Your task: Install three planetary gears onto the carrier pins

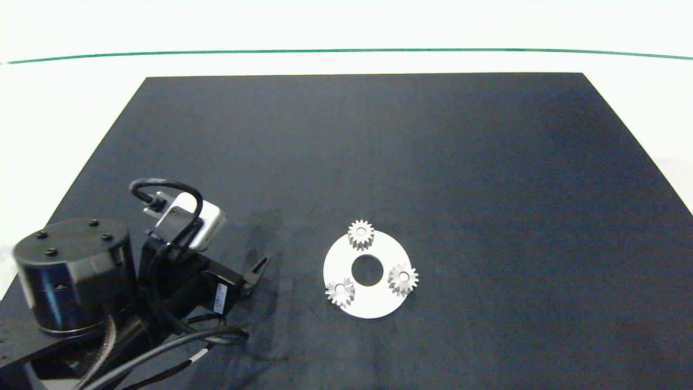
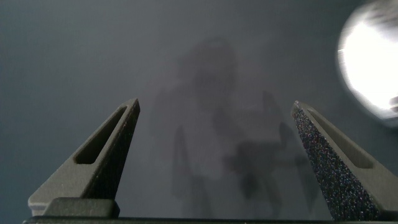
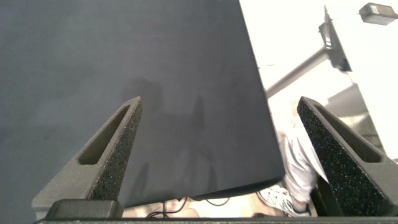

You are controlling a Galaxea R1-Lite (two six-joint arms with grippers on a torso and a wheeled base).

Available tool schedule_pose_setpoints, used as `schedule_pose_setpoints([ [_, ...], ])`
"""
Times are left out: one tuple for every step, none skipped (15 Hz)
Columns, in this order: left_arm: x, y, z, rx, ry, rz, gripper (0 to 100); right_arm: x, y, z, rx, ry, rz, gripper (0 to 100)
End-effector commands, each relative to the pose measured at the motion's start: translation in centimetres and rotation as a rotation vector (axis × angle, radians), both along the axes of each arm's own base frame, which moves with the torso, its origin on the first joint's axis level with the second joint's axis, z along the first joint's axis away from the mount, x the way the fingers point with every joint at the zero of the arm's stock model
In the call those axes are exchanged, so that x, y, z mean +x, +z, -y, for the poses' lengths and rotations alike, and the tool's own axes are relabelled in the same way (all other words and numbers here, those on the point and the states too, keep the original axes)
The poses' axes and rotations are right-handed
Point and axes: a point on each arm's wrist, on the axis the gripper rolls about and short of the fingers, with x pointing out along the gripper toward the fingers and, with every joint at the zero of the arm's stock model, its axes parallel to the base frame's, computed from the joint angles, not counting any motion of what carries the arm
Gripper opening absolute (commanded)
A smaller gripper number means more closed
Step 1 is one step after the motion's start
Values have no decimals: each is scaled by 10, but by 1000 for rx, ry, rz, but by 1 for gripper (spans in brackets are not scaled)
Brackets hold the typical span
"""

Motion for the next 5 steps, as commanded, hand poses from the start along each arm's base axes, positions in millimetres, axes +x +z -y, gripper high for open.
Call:
schedule_pose_setpoints([
  [-25, 12, -44, -47, 146, 87, 100, -3, 6, -3, -2, -50, 9, 100],
  [-32, 12, -57, -51, 199, 102, 100, -4, 7, -4, -3, -63, 12, 100],
  [-40, 12, -68, -54, 247, 114, 100, -5, 9, -5, -2, -73, 16, 100],
  [-44, 12, -72, -57, 268, 123, 100, -5, 10, -5, -2, -78, 19, 100],
  [-56, 13, -85, -60, 329, 140, 100, -6, 11, -6, -2, -89, 19, 100],
])
